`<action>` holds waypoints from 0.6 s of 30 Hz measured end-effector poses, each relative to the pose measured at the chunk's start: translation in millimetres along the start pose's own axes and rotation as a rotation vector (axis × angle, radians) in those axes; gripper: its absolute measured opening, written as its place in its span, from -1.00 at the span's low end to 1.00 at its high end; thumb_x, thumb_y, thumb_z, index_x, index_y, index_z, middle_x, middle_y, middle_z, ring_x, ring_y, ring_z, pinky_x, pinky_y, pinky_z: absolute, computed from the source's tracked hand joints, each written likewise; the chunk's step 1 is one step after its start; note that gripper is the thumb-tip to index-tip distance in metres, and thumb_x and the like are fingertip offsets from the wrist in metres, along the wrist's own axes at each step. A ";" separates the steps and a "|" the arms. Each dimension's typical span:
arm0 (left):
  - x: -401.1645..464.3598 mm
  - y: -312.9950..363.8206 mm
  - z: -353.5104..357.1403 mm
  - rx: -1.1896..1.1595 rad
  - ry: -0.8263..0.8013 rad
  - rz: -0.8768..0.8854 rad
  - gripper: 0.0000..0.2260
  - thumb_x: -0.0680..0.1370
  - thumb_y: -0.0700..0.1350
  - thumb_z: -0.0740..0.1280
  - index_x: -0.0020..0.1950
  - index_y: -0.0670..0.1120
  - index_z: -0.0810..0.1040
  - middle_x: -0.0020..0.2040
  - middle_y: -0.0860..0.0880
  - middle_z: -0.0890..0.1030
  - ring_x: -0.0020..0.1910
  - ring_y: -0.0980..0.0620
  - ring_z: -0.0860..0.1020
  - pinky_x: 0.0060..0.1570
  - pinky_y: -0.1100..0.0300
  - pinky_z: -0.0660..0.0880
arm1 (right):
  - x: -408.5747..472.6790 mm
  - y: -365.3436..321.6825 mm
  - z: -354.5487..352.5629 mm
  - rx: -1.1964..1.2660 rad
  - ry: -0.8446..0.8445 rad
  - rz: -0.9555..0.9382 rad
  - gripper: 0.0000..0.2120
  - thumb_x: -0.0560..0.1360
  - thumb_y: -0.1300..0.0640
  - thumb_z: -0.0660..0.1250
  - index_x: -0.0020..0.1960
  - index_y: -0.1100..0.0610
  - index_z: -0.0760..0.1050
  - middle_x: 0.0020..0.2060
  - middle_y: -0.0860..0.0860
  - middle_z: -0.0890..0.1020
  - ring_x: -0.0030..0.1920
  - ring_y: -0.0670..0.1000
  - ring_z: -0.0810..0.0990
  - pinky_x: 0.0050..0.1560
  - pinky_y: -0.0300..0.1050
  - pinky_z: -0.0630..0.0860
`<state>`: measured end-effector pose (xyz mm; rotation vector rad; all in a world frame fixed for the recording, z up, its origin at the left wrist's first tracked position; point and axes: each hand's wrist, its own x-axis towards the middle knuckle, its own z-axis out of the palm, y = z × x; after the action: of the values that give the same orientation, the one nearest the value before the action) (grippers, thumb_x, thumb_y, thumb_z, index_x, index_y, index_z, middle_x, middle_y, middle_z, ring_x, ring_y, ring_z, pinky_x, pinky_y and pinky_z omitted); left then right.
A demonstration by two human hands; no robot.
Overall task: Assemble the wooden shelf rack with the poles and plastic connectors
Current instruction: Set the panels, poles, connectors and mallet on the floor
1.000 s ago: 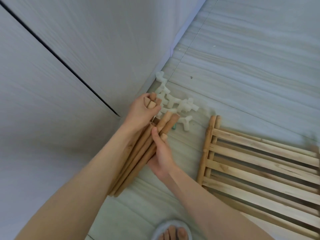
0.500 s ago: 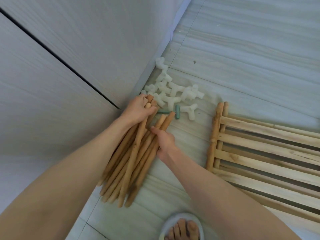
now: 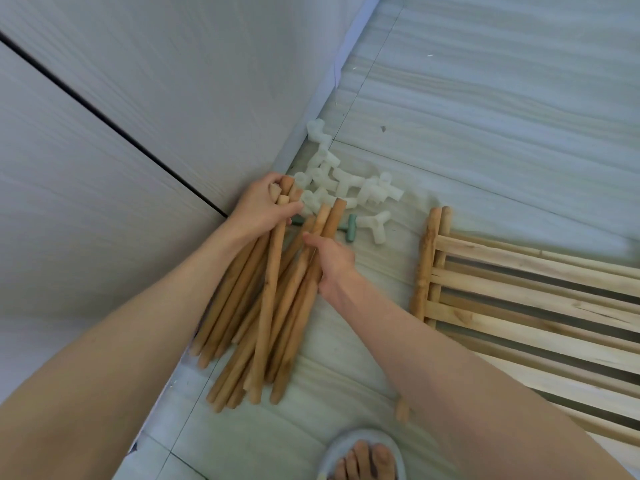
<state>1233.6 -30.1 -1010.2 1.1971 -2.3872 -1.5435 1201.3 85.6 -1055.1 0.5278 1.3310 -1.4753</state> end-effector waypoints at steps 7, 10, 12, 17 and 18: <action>3.2 -3.3 -4.3 0.107 0.034 0.024 -0.74 0.44 -0.22 0.42 0.07 -0.16 0.44 -0.11 -0.06 0.55 -0.17 -0.01 0.56 -0.11 0.09 0.53 | 0.9 -19.0 1.1 -0.066 -0.090 -0.143 -0.97 0.46 0.13 0.41 -0.11 0.05 0.57 -0.16 0.01 0.67 -0.10 -0.01 0.63 -0.07 -0.08 0.59; 4.9 -4.8 -3.4 0.025 -0.003 -0.013 -0.78 0.45 -0.25 0.41 0.02 -0.13 0.43 -0.15 -0.09 0.55 -0.29 0.00 0.57 -0.19 0.09 0.57 | 0.9 -19.6 -4.5 0.008 -0.119 -0.163 -0.84 0.54 0.11 0.30 0.06 0.15 0.56 -0.04 0.10 0.66 0.00 0.08 0.63 0.12 0.06 0.55; 6.5 -4.9 -4.6 -0.038 -0.052 -0.055 -0.79 0.46 -0.26 0.40 -0.05 -0.04 0.41 -0.14 -0.10 0.55 -0.31 -0.05 0.59 -0.17 0.00 0.58 | 1.8 -17.7 -11.0 -0.004 -0.111 -0.177 -0.82 0.59 0.09 0.22 0.05 0.15 0.53 -0.12 0.08 0.64 -0.10 0.02 0.62 0.16 0.08 0.52; 10.9 -3.0 -4.3 -0.023 -0.082 -0.120 -0.78 0.44 -0.25 0.40 -0.12 0.01 0.42 -0.18 -0.05 0.51 -0.21 -0.07 0.55 -0.14 -0.01 0.56 | 3.3 -7.4 -29.5 0.034 -0.073 -0.120 -0.81 0.62 0.06 0.12 0.07 0.19 0.37 -0.36 0.09 0.46 -0.37 0.03 0.47 -0.20 0.01 0.50; 11.2 -2.2 -1.8 -0.013 -0.078 -0.122 -0.79 0.42 -0.25 0.40 -0.13 0.01 0.42 -0.21 -0.03 0.50 -0.21 -0.03 0.53 -0.15 0.03 0.54 | 2.4 -4.6 -32.5 0.040 -0.060 -0.104 -0.80 0.62 0.05 0.12 0.05 0.19 0.37 -0.38 0.09 0.44 -0.40 0.03 0.46 -0.28 -0.04 0.50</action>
<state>1227.8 -39.0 -1014.8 1.3269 -2.3881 -1.6678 1186.6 113.5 -1064.4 0.4424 1.3011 -1.5931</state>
